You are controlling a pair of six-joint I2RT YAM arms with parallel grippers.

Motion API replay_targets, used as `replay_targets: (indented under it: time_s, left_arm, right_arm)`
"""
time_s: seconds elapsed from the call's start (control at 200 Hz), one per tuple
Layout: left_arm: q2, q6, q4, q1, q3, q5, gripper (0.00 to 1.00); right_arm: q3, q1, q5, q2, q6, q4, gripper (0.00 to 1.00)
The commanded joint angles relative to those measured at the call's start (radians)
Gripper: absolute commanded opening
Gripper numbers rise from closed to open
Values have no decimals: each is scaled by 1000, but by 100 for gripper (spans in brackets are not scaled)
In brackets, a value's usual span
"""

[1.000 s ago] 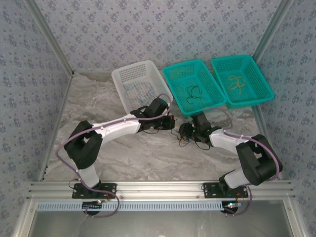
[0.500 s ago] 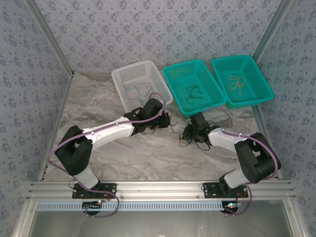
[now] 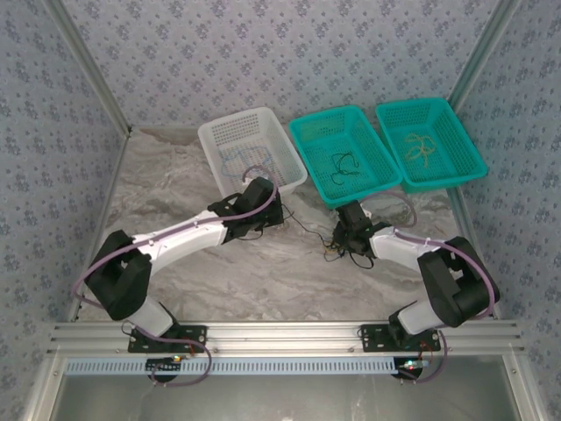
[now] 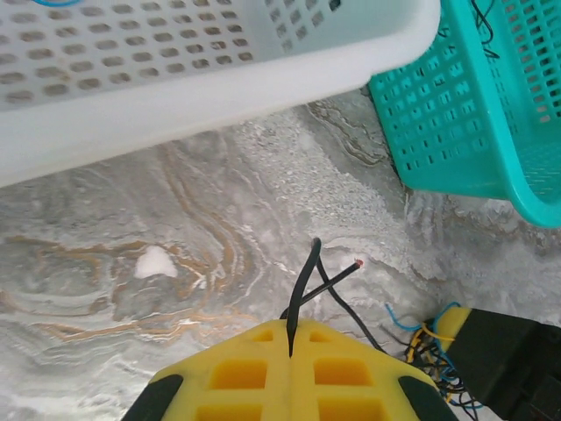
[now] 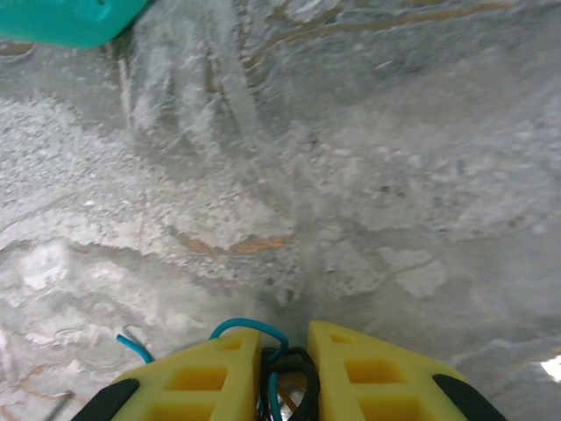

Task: Untangle the cables

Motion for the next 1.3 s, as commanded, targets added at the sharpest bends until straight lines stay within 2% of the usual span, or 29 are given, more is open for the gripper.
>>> replay_targets:
  time_s: [0.0, 0.175, 0.455, 0.8, 0.924, 1.034, 1.179, 1.214, 1.294]
  left_arm:
    - [-67, -35, -46, 2, -21, -114, 0]
    - [-103, -27, -70, 5, -25, -166, 0]
    - [-240, -86, -155, 18, -60, -393, 0]
    - [-419, -156, -203, 78, -151, -529, 0]
    - [-458, -129, -181, 99, -168, -491, 0]
    - [-450, -31, -108, 100, -163, -386, 0]
    - [-397, 121, -9, 99, -128, -159, 0]
    - [-385, 151, 9, 98, -118, -105, 0]
    - [-358, 213, 24, 98, -83, -6, 0]
  right_arm:
    - [-27, -20, 119, -6, 4, -135, 22]
    - [-32, -21, 129, -6, 25, -133, 22]
    - [-45, -18, 163, -37, 81, -140, 22]
    - [-48, -11, 200, -54, 128, -162, 25]
    - [-45, -12, 198, -54, 137, -170, 27]
    - [-42, -9, 173, -82, 124, -161, 34]
    - [-51, 0, 119, -190, 43, -86, 57]
    - [-50, 5, 104, -223, 15, -71, 67]
    - [-39, 25, 102, -287, -43, -63, 81]
